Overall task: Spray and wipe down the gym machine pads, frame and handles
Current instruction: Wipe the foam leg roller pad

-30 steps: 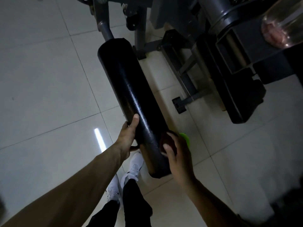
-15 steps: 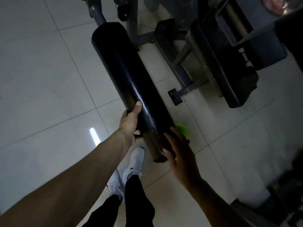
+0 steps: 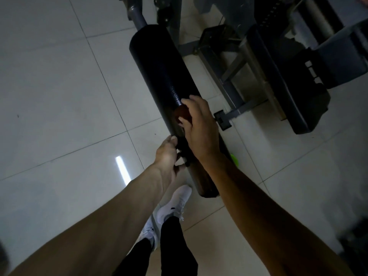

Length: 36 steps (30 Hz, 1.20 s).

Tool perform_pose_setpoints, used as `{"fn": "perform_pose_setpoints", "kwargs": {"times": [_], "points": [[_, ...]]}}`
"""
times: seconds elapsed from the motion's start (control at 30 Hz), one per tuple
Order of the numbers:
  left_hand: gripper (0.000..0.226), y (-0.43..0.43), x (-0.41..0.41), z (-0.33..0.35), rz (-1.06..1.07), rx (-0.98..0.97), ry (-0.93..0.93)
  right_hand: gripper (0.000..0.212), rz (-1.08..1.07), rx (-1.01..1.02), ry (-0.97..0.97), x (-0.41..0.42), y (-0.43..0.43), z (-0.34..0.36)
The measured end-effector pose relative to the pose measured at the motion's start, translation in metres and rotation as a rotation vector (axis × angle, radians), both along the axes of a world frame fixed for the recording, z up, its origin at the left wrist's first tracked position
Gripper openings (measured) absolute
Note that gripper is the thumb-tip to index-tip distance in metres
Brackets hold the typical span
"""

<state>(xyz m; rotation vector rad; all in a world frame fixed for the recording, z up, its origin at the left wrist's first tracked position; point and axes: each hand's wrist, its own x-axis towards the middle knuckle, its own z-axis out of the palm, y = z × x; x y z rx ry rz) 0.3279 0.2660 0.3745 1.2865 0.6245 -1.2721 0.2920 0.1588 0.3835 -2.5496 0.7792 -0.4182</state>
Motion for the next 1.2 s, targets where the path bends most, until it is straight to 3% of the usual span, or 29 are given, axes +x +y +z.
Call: {"fn": "perform_pose_setpoints", "kwargs": {"times": [0.3, 0.43, 0.63, 0.73, 0.87, 1.0, 1.07, 1.2], "points": [[0.034, 0.006, 0.0, -0.002, -0.095, -0.055, 0.045, 0.043, 0.14, -0.137, 0.093, -0.151, 0.028, -0.011], [0.036, 0.007, 0.002, 0.001, -0.098, -0.028, 0.038, 0.034, 0.084, -0.173, 0.057, -0.097, 0.021, -0.012], [0.04, 0.013, -0.004, 0.007, 0.027, -0.013, 0.093, 0.046, 0.025, -0.261, 0.147, 0.041, 0.007, -0.004], [0.045, 0.015, -0.004, 0.011, 0.039, -0.017, 0.092, 0.044, 0.131, -0.303, 0.211, 0.022, 0.005, 0.004], [0.041, 0.013, -0.008, 0.017, 0.018, -0.024, 0.065, 0.033, 0.223, -0.266, 0.197, -0.095, 0.015, 0.003], [0.027, 0.012, -0.015, 0.025, -0.014, 0.035, -0.008, 0.036, 0.254, -0.245, 0.231, -0.184, 0.029, 0.003], [0.022, 0.011, -0.02, 0.026, -0.011, 0.048, -0.035, 0.03, 0.266, -0.226, 0.209, -0.176, 0.029, 0.003], [0.031, 0.014, -0.029, 0.019, 0.019, 0.044, -0.043, 0.033, 0.168, -0.246, 0.173, -0.076, 0.021, -0.002]]}}
